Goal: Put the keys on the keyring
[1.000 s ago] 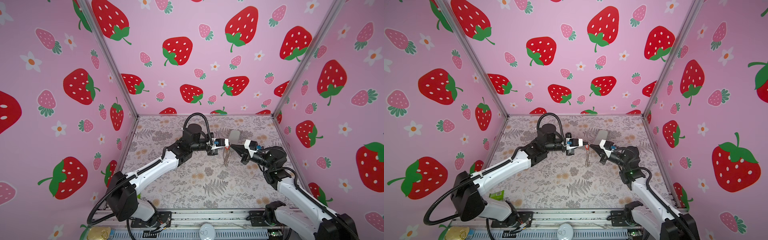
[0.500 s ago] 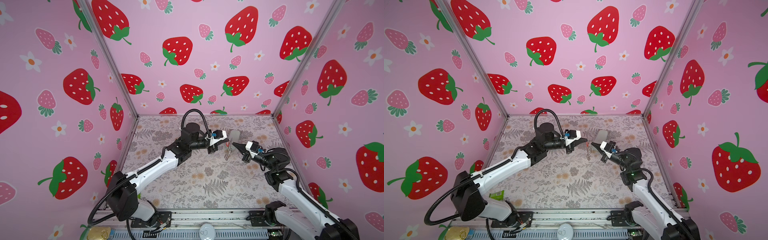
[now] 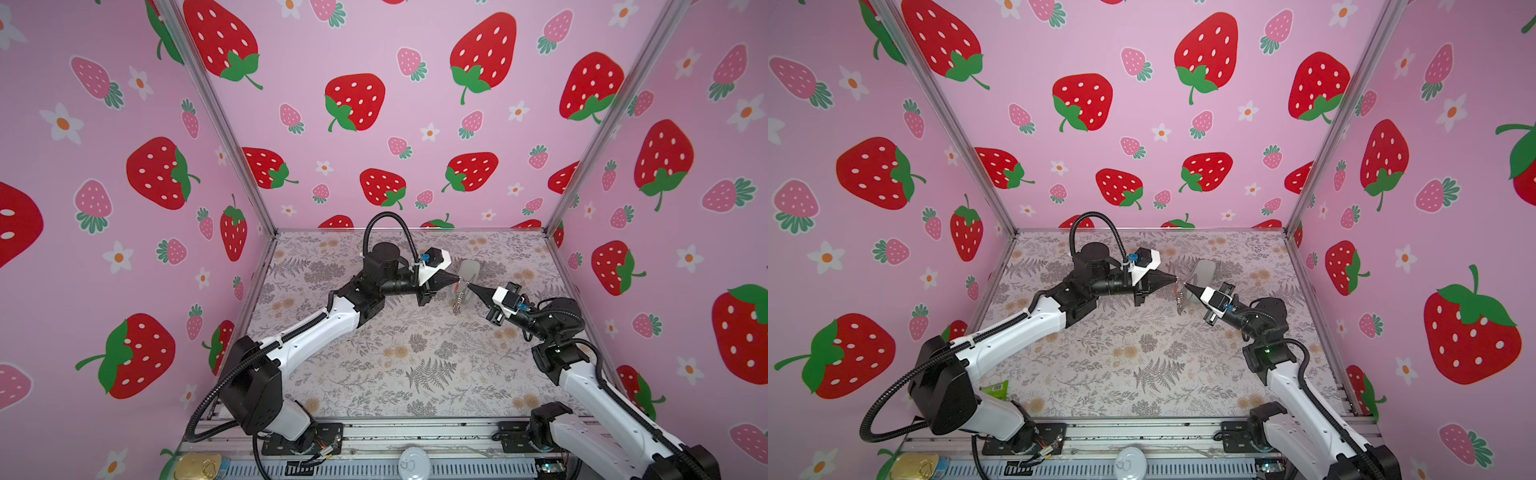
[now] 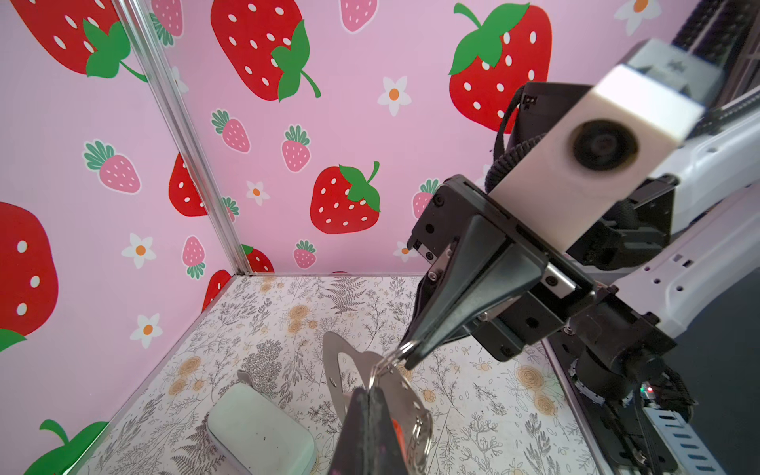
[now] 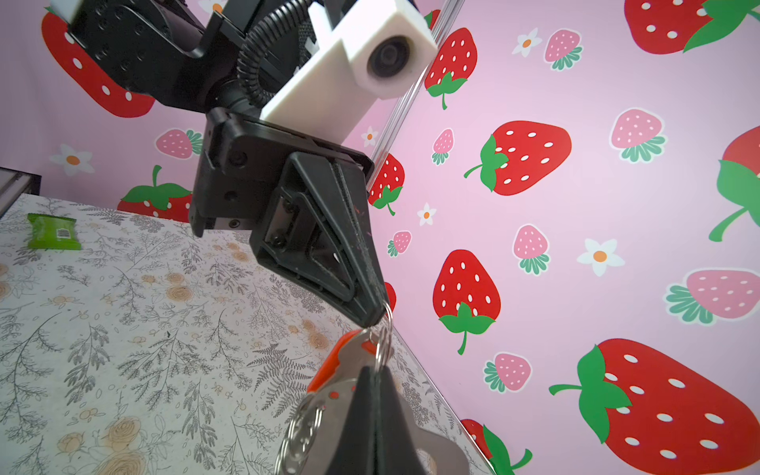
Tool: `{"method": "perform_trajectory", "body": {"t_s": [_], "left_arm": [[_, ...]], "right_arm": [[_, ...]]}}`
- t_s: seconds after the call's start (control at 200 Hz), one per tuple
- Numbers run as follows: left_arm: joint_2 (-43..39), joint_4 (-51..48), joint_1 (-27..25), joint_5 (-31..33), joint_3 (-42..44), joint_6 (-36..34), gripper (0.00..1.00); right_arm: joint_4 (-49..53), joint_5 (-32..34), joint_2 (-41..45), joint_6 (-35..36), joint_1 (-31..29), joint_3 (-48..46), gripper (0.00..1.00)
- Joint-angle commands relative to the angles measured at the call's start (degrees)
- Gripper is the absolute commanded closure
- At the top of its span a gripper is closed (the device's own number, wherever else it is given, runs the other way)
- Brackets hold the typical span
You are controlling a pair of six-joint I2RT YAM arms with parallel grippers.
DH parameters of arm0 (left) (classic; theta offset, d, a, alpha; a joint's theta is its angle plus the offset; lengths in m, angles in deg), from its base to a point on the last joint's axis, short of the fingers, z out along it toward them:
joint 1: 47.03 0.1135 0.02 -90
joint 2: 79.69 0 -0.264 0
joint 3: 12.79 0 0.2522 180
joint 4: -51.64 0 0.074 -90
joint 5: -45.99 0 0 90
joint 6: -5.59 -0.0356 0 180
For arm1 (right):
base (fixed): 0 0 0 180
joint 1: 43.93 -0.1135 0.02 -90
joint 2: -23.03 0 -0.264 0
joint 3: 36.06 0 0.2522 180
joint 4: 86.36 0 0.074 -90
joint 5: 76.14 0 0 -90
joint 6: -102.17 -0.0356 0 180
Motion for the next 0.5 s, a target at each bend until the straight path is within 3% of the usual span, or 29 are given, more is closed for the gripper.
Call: {"method": "perform_trajectory", "body": {"t_s": [0.0, 0.495], "left_arm": [[1.1, -2.36, 1.03, -0.65, -3.34, 1.73, 1.0], [5.23, -15.27, 3.83, -11.91, -12.58, 6.31, 1.0]], "right_arm": [[-3.48, -4.17, 1.68, 2.62, -0.22, 0.03, 1.0], [-3.06, -5.26, 3.22, 6.27, -0.22, -0.91, 1.0]]}}
